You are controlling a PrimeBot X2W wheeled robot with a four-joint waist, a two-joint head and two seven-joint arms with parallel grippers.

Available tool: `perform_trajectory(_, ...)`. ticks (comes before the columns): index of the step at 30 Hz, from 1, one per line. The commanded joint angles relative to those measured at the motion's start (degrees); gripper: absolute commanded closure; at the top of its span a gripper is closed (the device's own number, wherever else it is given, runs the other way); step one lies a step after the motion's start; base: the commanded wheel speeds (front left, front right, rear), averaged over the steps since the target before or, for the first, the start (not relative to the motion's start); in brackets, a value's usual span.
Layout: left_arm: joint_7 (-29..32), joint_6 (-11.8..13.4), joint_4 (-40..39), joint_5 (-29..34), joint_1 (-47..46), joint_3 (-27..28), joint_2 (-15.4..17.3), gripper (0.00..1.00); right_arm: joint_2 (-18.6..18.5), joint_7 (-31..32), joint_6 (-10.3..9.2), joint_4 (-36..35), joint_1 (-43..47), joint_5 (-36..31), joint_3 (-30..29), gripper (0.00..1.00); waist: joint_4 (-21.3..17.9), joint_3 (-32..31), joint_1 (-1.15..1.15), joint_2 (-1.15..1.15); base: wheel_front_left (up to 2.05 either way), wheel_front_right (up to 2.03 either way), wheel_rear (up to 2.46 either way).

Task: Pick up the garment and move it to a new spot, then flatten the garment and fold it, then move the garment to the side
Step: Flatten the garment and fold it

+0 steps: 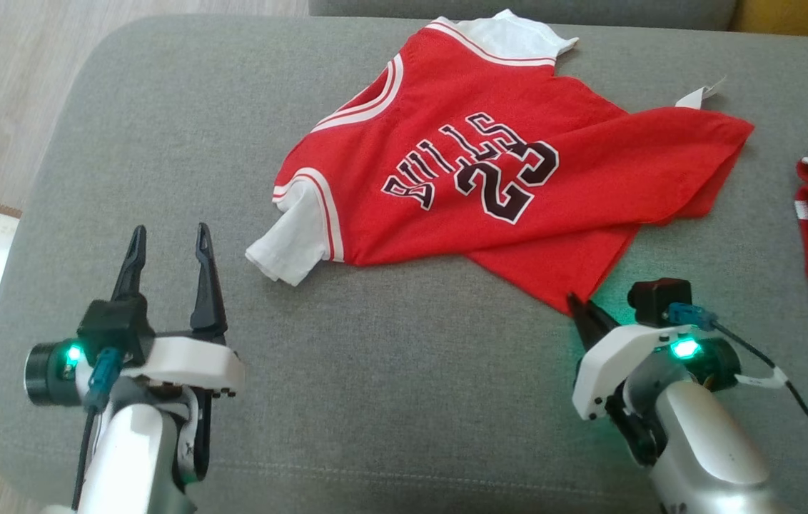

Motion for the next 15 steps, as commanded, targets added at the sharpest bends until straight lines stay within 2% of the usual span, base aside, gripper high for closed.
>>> perform_trajectory(1,-0.7,0.0,-1.5,0.6,-2.0,2.4,0.6,0.00,0.2,-0.7,0.37,-1.2,-1.1,-1.0,0.3,1.00,-0.2,-0.3,0.00,0.00,0.00,0.00,0.00)
perform_trajectory(8,-0.7,0.0,-1.5,0.9,-0.7,3.0,0.3,0.00,0.2,-0.6,0.37,-4.2,-0.1,-6.2,-7.0,1.00,-2.4,-2.1,0.00,0.00,0.00,0.00,0.00)
perform_trajectory(15,-0.7,-0.3,-1.5,1.2,-0.3,3.2,0.1,0.00,-0.9,3.7,0.37,-11.8,3.1,-12.1,-14.9,1.00,-5.3,-3.3,0.00,0.00,0.00,0.00,0.00)
